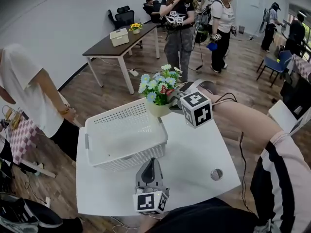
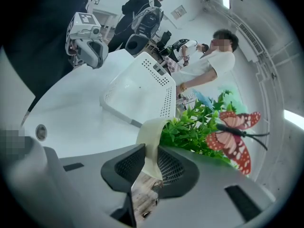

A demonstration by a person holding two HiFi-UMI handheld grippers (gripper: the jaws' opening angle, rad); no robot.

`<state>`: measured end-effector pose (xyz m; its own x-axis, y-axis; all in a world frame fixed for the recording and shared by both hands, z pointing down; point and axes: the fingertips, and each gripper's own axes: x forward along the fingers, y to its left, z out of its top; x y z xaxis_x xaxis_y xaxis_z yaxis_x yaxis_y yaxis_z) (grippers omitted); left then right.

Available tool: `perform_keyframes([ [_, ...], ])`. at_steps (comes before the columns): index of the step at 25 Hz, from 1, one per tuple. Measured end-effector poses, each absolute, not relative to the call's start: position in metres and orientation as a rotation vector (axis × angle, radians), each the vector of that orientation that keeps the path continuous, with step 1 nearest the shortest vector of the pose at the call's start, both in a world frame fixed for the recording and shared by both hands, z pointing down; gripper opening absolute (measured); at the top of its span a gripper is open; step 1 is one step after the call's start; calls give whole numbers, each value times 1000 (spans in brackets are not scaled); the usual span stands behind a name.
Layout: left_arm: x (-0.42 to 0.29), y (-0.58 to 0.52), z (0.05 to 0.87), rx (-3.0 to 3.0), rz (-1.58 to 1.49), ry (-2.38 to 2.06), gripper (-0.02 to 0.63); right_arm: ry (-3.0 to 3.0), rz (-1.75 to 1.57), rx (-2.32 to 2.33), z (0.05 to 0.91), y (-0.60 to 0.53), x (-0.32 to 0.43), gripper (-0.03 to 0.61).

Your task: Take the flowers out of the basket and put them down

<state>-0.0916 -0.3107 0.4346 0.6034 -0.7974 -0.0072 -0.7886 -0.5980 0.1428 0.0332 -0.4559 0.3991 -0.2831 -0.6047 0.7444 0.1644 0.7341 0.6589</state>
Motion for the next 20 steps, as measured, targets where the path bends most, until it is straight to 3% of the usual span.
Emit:
perform_keyframes([
  [20,-49,-312,455,2668,23,-1293,0,-1692,-653,298,483,-448,91,91],
])
